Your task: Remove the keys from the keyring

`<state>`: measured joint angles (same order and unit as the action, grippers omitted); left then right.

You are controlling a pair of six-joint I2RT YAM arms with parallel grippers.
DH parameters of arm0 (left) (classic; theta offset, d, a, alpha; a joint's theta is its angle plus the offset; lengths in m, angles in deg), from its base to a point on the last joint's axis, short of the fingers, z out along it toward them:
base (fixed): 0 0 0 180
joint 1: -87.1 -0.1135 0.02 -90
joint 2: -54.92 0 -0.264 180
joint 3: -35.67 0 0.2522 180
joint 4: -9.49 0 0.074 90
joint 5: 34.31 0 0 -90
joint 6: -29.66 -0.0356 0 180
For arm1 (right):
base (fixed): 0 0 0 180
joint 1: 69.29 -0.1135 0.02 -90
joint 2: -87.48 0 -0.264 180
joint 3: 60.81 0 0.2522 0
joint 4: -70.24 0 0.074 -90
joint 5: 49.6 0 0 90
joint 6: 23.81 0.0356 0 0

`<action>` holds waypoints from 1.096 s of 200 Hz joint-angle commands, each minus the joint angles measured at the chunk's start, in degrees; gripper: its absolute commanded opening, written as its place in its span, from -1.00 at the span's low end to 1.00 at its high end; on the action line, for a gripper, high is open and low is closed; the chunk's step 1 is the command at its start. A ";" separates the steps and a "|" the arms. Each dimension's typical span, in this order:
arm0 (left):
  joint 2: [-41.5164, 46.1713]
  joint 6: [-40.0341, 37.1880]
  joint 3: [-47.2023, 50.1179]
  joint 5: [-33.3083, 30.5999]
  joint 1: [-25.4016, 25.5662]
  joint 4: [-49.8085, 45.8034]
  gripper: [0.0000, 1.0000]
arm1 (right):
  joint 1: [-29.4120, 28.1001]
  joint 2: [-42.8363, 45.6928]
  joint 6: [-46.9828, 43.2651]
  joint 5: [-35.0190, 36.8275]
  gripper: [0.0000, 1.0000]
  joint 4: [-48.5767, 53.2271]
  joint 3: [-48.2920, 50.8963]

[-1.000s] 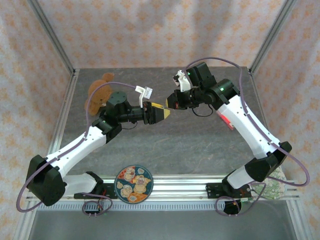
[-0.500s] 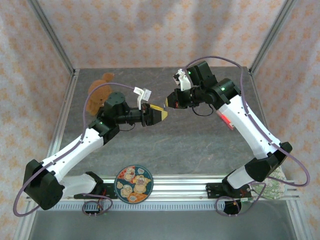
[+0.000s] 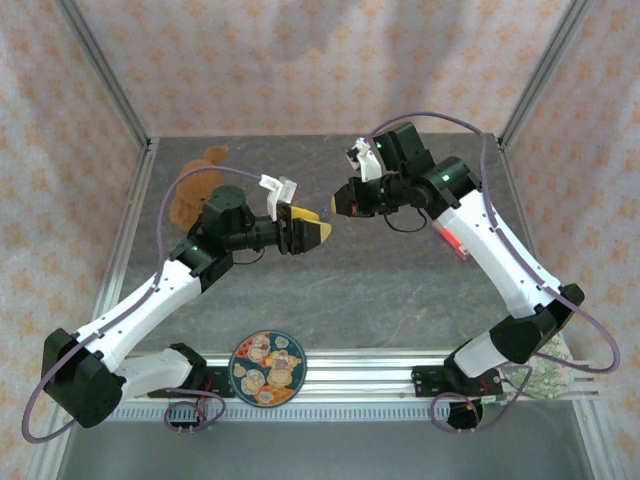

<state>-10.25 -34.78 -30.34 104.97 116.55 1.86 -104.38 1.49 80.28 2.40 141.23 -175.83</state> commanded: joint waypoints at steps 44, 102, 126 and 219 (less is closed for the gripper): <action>-2.13 1.75 -2.00 2.29 -0.48 5.09 0.70 | -0.24 0.71 0.59 -2.23 -1.00 -1.66 -0.66; -4.45 4.09 -3.21 4.45 -0.33 8.58 0.72 | -0.24 0.80 0.76 -2.91 -1.00 -2.21 -0.56; -5.22 4.97 -3.44 5.92 -0.30 9.27 0.59 | -0.24 0.90 0.92 -2.78 -1.00 -2.48 -0.18; -2.18 1.02 -2.57 5.71 -0.58 2.24 -0.04 | -0.24 1.02 0.58 -1.38 -1.00 -2.43 -0.17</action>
<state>-14.93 -30.87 -31.74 110.74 116.55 7.48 -104.40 1.49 80.71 0.13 140.11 -175.83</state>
